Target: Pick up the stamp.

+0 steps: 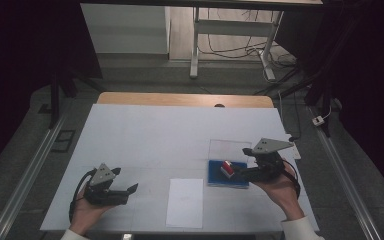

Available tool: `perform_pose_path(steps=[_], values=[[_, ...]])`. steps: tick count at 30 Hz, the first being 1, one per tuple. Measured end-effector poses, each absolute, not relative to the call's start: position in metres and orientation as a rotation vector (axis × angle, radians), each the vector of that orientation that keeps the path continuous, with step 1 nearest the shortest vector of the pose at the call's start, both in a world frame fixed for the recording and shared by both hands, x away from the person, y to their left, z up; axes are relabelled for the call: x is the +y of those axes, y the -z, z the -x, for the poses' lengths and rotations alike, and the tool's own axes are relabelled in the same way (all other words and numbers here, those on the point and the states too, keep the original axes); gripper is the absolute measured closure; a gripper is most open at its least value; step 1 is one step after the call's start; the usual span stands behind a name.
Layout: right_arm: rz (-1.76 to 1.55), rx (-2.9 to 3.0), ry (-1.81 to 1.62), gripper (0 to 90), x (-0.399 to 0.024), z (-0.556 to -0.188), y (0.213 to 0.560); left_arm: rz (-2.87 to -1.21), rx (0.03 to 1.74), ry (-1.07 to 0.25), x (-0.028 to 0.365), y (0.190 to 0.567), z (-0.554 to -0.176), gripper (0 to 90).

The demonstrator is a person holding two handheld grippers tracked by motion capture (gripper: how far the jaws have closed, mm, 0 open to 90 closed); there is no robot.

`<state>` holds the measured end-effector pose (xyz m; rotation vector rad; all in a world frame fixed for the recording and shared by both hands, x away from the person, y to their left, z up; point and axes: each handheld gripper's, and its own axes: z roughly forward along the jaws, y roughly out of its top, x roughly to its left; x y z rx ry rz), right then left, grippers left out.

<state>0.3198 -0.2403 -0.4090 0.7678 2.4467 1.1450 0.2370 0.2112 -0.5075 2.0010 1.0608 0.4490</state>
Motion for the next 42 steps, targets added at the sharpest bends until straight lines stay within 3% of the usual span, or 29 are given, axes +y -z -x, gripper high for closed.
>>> perform_pose_path(steps=[25, 42], values=[[-0.819, 2.574, -0.967, 27.6, -0.211, -0.341, 0.442, -2.039, 1.070, -0.442, 0.211, 0.513, -0.237, 16.0], [-0.889, 2.572, -0.855, 42.6, -0.215, -0.354, 0.462, -2.039, 1.066, -0.418, 0.210, 0.515, -0.238, 16.1]])
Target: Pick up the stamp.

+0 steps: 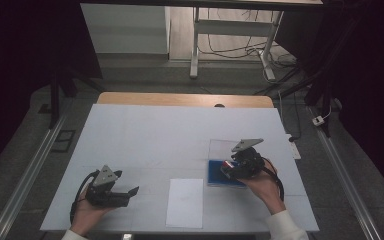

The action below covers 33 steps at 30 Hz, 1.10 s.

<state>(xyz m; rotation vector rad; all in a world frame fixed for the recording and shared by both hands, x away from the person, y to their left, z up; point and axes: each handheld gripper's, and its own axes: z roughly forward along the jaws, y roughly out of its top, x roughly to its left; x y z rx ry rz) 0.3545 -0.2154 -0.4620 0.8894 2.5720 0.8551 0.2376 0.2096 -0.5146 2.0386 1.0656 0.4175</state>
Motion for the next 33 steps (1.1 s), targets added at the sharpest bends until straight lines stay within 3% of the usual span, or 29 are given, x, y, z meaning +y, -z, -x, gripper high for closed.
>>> perform_pose_path(steps=[15, 18, 21, 33], values=[[-0.914, 2.577, -0.822, 56.9, -0.213, -0.358, 0.469, -2.047, 1.071, -0.430, 0.210, 0.515, -0.237, 16.3], [-0.905, 2.592, -0.808, 65.1, -0.209, -0.357, 0.472, -2.044, 1.072, -0.431, 0.210, 0.516, -0.237, 16.3], [-0.910, 2.589, -0.812, 67.9, -0.209, -0.357, 0.473, -2.048, 1.072, -0.432, 0.210, 0.516, -0.238, 16.3], [-0.907, 2.593, -0.813, 68.5, -0.209, -0.356, 0.472, -2.067, 1.069, -0.442, 0.209, 0.518, -0.237, 16.5]])
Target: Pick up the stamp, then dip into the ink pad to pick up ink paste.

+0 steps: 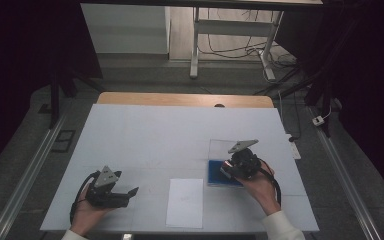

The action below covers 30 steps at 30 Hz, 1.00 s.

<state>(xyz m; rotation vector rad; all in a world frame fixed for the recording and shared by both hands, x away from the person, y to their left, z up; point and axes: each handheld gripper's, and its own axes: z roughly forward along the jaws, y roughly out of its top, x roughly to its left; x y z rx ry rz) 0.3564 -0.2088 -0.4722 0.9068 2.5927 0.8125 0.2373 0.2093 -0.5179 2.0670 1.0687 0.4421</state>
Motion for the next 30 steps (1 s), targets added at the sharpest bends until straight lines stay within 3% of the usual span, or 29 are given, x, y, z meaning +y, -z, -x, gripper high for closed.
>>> perform_pose_path(steps=[30], values=[[-0.635, 2.590, -0.939, 68.8, -0.202, -0.331, 0.422, -2.075, 1.069, -0.448, 0.209, 0.519, -0.239, 16.5]])
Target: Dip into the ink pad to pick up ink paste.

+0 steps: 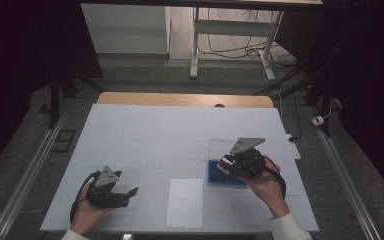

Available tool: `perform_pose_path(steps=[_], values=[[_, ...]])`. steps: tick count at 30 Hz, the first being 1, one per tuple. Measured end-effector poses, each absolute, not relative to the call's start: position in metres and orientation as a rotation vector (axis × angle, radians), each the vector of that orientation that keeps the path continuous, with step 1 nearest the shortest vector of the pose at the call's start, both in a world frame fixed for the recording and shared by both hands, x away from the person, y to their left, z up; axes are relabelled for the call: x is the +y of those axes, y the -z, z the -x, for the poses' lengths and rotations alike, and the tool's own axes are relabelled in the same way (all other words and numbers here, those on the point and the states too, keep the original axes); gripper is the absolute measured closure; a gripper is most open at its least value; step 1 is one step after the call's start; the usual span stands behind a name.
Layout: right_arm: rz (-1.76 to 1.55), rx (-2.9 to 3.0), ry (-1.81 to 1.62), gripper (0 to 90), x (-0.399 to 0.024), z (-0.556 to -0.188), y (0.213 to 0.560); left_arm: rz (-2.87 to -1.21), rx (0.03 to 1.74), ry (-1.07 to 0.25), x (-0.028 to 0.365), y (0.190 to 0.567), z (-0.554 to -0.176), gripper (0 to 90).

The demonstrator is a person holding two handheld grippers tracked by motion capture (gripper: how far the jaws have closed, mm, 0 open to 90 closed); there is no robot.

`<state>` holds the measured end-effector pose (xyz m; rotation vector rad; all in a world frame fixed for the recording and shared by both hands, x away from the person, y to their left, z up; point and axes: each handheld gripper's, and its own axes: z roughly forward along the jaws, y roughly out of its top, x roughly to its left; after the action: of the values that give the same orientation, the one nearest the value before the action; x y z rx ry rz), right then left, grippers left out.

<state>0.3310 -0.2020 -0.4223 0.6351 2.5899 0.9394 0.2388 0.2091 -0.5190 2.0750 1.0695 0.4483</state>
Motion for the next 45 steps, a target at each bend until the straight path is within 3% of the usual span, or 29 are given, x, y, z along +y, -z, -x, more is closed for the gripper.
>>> perform_pose_path(steps=[45], values=[[-0.719, 2.676, -0.722, 69.1, -0.202, -0.357, 0.460, -2.091, 1.063, -0.447, 0.207, 0.520, -0.242, 17.2]])
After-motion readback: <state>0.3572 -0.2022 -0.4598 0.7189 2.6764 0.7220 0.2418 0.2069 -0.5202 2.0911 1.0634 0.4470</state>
